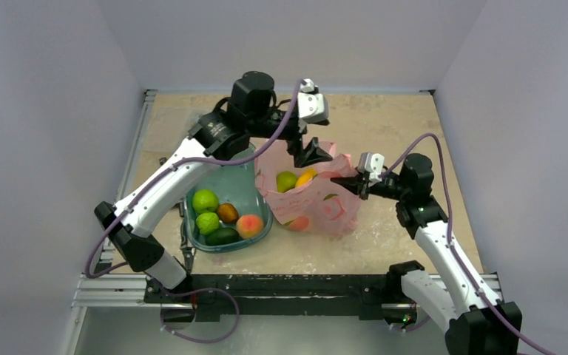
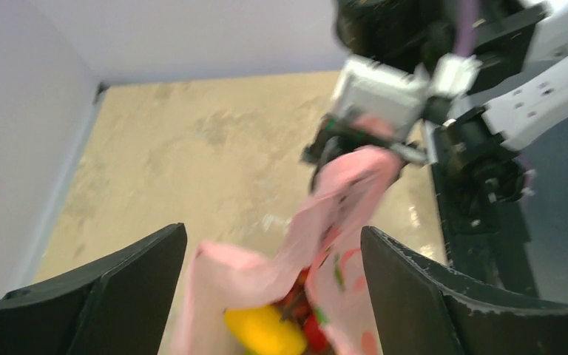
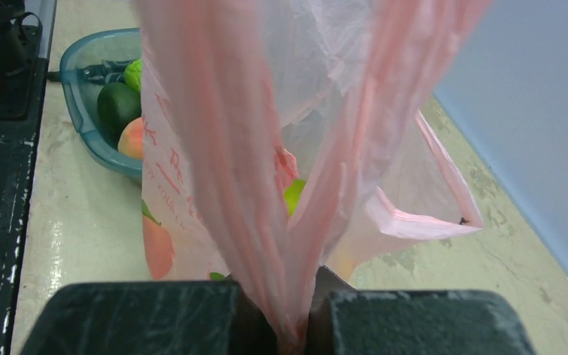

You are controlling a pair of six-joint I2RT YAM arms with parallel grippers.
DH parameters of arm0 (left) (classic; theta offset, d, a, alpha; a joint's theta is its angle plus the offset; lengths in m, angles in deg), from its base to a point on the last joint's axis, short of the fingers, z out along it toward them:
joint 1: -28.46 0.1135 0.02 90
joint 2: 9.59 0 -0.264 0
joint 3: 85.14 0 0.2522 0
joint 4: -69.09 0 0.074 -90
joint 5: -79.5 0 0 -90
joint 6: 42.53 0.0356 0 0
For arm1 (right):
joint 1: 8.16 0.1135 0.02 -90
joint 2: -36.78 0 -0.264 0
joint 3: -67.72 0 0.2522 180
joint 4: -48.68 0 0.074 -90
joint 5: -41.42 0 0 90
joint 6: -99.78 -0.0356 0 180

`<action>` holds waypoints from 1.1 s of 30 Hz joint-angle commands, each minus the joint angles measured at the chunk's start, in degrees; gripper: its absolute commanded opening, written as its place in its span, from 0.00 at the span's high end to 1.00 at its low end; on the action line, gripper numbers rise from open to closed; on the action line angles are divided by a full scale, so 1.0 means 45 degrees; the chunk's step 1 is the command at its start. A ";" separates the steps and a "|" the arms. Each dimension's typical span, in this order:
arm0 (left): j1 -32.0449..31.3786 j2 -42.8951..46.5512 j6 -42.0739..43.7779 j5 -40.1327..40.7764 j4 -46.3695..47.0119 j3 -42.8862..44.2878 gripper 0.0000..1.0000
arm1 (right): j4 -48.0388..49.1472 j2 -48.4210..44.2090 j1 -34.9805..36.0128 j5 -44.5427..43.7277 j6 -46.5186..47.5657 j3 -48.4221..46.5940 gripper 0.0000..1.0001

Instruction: Place the fake fruits into the plastic bag and tie a complex knot

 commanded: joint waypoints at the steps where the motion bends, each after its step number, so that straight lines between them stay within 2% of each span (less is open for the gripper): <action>1: 0.0950 0.0986 0.2228 0.2456 -0.2572 0.0034 0.11 | -0.0683 -0.0579 0.0001 0.0080 0.0981 -0.0215 1.00; 4: 0.0863 0.0440 0.4408 0.3861 -0.3014 -0.0386 0.11 | -0.0794 -0.0723 0.0014 0.0087 0.1001 -0.0157 1.00; 6: 0.0856 -0.0066 0.4663 0.4552 -0.3225 -0.0266 0.13 | -0.0877 -0.0693 0.0014 0.0093 0.1052 -0.0182 1.00; 9: 0.0857 -0.0921 0.5245 0.5699 -0.4406 0.0066 0.23 | -0.1116 -0.0690 0.0015 -0.0016 0.1102 -0.0428 1.00; 10: 0.0866 -0.1041 0.5361 0.6285 -0.4676 -0.0038 0.31 | -0.1557 -0.0765 0.0012 -0.0224 0.1099 -0.0487 1.00; 12: 0.1041 -0.0941 0.5488 0.6913 -0.5365 -0.0344 0.60 | -0.1976 -0.0983 -0.0061 -0.0535 0.1041 -0.0531 1.00; 14: 0.1429 -0.0251 0.5091 0.7066 -0.5116 -0.1373 0.83 | -0.2236 -0.1358 -0.0263 -0.0751 0.0870 -0.0351 1.00; 16: 0.1868 0.0764 0.4890 0.6850 -0.4737 -0.2861 0.95 | -0.2153 -0.1694 -0.0471 -0.1166 0.0260 -0.0095 1.00; 18: 0.2097 0.1912 0.5360 0.6231 -0.4421 -0.4839 1.00 | -0.1875 -0.1746 -0.0685 -0.1764 -0.0761 0.0060 1.00; 22: 0.2297 0.4083 0.6330 0.5646 -0.1806 -0.8468 1.00 | -0.1915 -0.0736 -0.1017 -0.3075 -0.3002 -0.0272 1.00; 24: 0.2276 0.4337 0.6313 0.5349 -0.1150 -0.8910 1.00 | -0.1745 -0.0053 -0.1044 -0.3796 -0.4278 -0.0395 1.00; 28: 0.2274 0.3843 0.5710 0.5053 -0.1163 -0.8363 0.99 | -0.1511 0.0969 -0.1034 -0.3985 -0.5743 -0.0487 1.00; 31: 0.2362 0.3774 0.4264 0.4061 -0.1454 -0.6908 0.52 | -0.1217 0.0594 -0.1015 -0.3216 -0.5582 -0.0191 1.00; 33: 0.2344 0.3696 0.3352 0.2609 -0.1608 -0.5593 0.30 | -0.0835 0.0039 -0.1026 -0.2700 -0.5176 -0.0017 1.00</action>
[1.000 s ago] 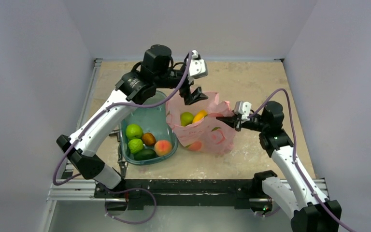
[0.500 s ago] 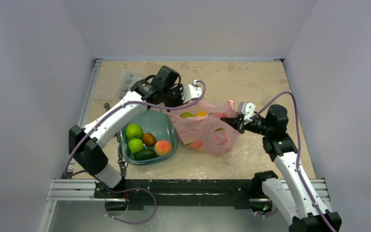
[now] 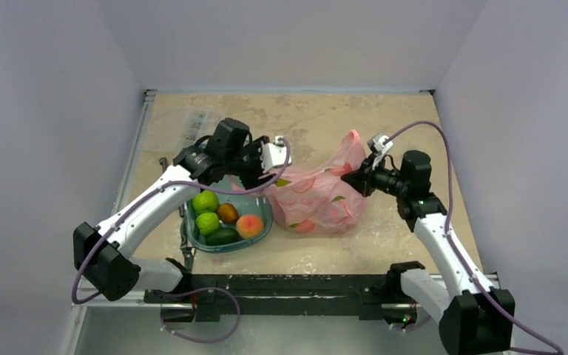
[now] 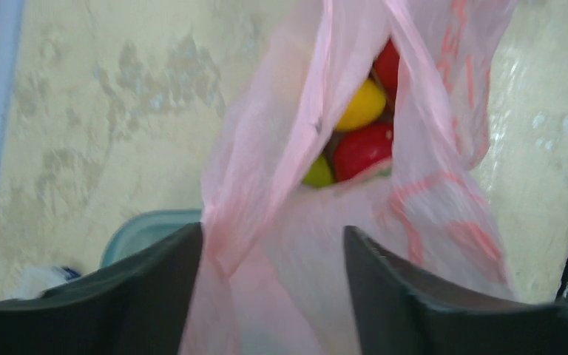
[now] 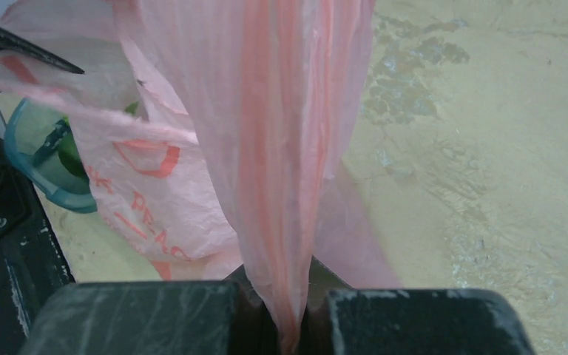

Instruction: Place the fake fruits into the plastic bag and tie a complex knot

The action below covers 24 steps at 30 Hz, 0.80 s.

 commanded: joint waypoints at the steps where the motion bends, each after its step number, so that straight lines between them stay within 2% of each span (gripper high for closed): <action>1: 0.0058 -0.0052 -0.2419 -0.3073 0.0745 0.3048 0.19 | 0.1114 -0.1410 0.0011 0.1025 -0.0331 0.0121 1.00; 3: -0.0295 -0.0666 -0.3612 -0.3458 0.0896 0.4799 0.12 | 0.1446 -0.1944 0.0015 0.1527 0.0157 0.0266 1.00; 6: -0.0863 -0.2278 -0.5000 -0.3607 0.0046 0.7453 0.03 | 0.1769 -0.2331 0.0123 0.1716 0.0297 0.0278 1.00; 8: -0.1117 -0.3168 -0.6190 -0.4105 -0.0023 0.8695 0.00 | 0.1657 -0.2224 0.0277 0.1420 0.0465 0.0129 1.00; 11: -0.1624 -0.3927 -0.7629 -0.4290 0.0467 0.9327 0.00 | 0.1437 -0.1934 0.0372 0.0832 0.0641 -0.0141 1.00; 14: -0.2139 -0.4092 -0.8866 -0.4119 0.1420 0.8921 0.00 | 0.1484 -0.1776 0.0496 0.0618 0.0663 -0.0282 1.00; 16: -0.2422 -0.4130 -0.9439 -0.3848 0.2046 0.8578 0.03 | 0.1611 -0.1717 0.0681 0.0201 0.0615 -0.0313 1.00; 21: -0.2783 -0.4580 -1.0558 -0.2703 0.2377 0.8726 0.21 | 0.1761 -0.1728 0.1446 -0.0678 0.0745 -0.0304 1.00; 24: -0.2800 -0.4714 -1.1081 -0.2225 0.2556 0.8718 0.27 | 0.1704 -0.1786 0.1987 -0.1214 0.0938 -0.0258 1.00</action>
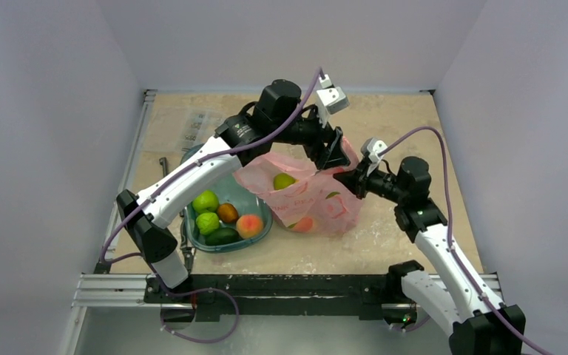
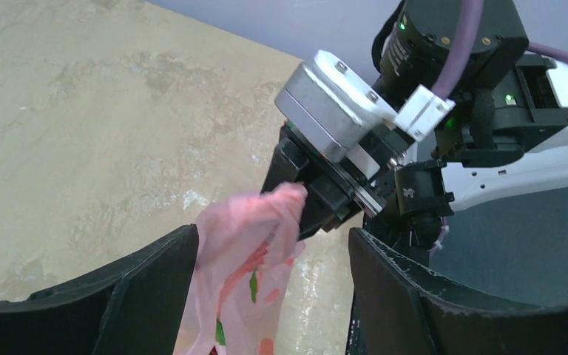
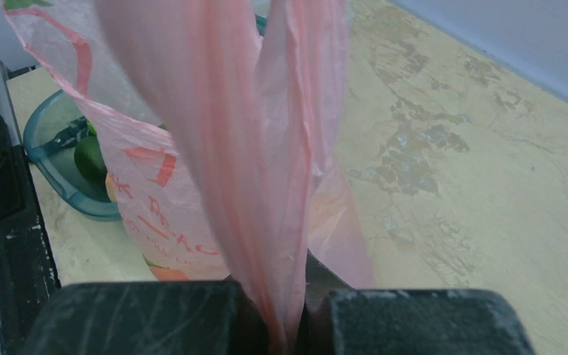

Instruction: Place the fake fruits into the plastic bag and tie a complex knot

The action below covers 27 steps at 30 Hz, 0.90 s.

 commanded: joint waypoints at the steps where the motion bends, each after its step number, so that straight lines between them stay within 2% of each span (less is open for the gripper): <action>1: -0.0026 0.0011 -0.1494 0.0733 0.1084 0.0222 0.30 | 0.0497 -0.0151 0.0791 -0.1216 0.0385 -0.0402 1.00; 5: -0.0053 -0.0097 -0.1739 0.0970 0.1009 0.0176 0.57 | 0.0830 -0.0188 0.1378 -0.2062 0.0334 -0.0325 1.00; 8: 0.0020 0.0030 -0.1343 0.1370 0.0598 0.0110 0.91 | 0.0811 -0.0233 0.1452 -0.1905 0.0267 -0.0392 0.97; 9: 0.0169 0.0185 -0.1221 0.1027 0.0681 -0.0045 1.00 | 0.0605 -0.0280 0.1453 -0.1777 0.0332 -0.0459 0.87; 10: 0.0412 0.0372 -0.1196 0.0294 0.1046 -0.0372 1.00 | 0.0326 -0.0320 0.1453 -0.1483 0.0369 -0.0594 0.73; 11: 0.0638 0.0620 -0.1180 -0.0755 0.1602 -0.0732 1.00 | -0.0006 -0.0312 0.1436 -0.1048 0.0169 -0.0855 0.49; 13: 0.0940 0.1083 -0.0516 -0.2242 0.2236 -0.1363 1.00 | -0.1400 -0.0149 0.1421 -0.0182 0.0757 -0.1740 0.23; 16: 0.1005 0.1561 0.1340 -0.3510 0.2333 -0.1870 1.00 | -0.1911 0.0106 0.1413 0.1554 0.1029 -0.2920 0.06; 18: 0.1015 0.1678 0.1894 -0.3874 0.2450 -0.1992 1.00 | -0.0119 0.0150 0.1430 0.1721 -0.0247 -0.2742 0.04; 21: 0.1044 0.1747 0.1406 -0.4358 0.2984 -0.2148 1.00 | 0.3368 0.0584 0.1525 0.1575 -0.2381 -0.1731 0.07; 24: 0.1061 0.1917 0.0951 -0.4537 0.3787 -0.2382 1.00 | 0.5072 0.1715 0.1642 0.1223 -0.2591 -0.1109 0.13; 27: 0.1096 0.1932 0.0713 -0.4528 0.3937 -0.2275 1.00 | 0.7532 0.2895 0.1928 0.0668 -0.3300 -0.0559 0.31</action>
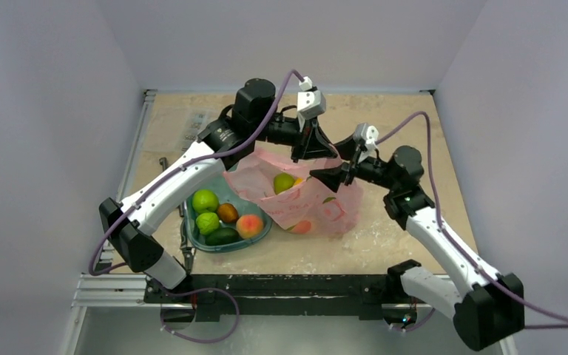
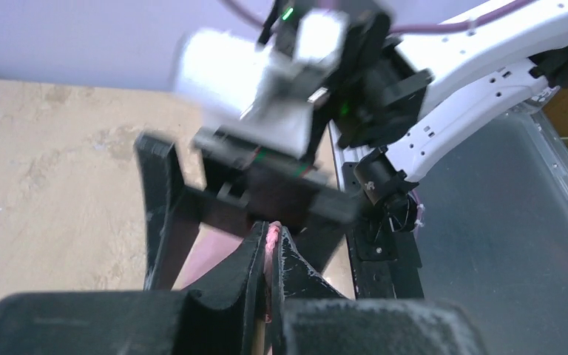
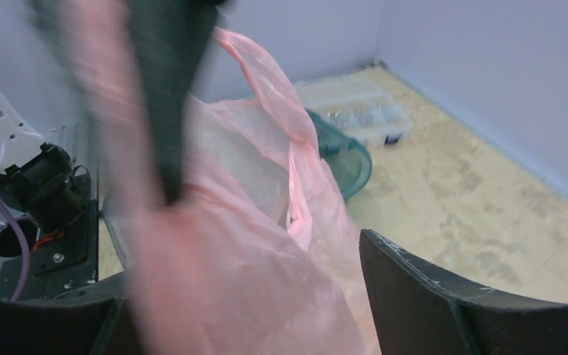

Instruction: Place the fake fruits into the plastic bag and tie a complex knot

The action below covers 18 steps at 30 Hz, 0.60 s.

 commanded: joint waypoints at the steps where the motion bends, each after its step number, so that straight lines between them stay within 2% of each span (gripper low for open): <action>1: 0.0094 0.0486 -0.0370 -0.0733 0.1294 0.0082 1.00 | 0.4300 0.1817 0.0439 -0.0661 -0.1789 0.0734 0.39; 3: 0.0189 0.0495 -0.0846 -0.0607 0.1604 0.0133 1.00 | 0.5419 0.2515 0.0853 -0.1034 -0.2372 0.0887 0.53; 7: 0.0494 0.0671 -0.1622 -0.0108 0.2299 0.0202 1.00 | 0.6513 0.3306 0.1375 -0.1845 -0.2310 0.1898 0.64; 9: 0.0615 0.0807 -0.1551 0.0087 0.2334 0.0279 1.00 | 0.6396 0.3516 0.1371 -0.1918 -0.1849 0.2388 0.66; 11: 0.0753 0.0922 -0.1458 0.0173 0.2411 0.0255 1.00 | 0.6038 0.3608 0.1378 -0.1883 -0.1283 0.2765 0.73; 15: 0.1068 0.1122 -0.1149 0.0301 0.2372 0.0017 1.00 | 0.5255 0.3491 0.1382 -0.1641 -0.0384 0.3072 0.98; 16: 0.1123 0.1180 -0.1013 0.0395 0.2356 -0.0004 1.00 | 0.4878 0.3481 0.1383 -0.1586 -0.0026 0.3023 0.98; 17: 0.1195 0.1214 -0.0893 0.0401 0.2355 0.0064 1.00 | 0.4668 0.3497 0.1383 -0.1511 0.0146 0.3022 0.94; 18: 0.1248 0.1187 -0.0803 0.0366 0.2274 0.0185 1.00 | 0.4605 0.3513 0.1383 -0.1373 0.0257 0.3080 0.85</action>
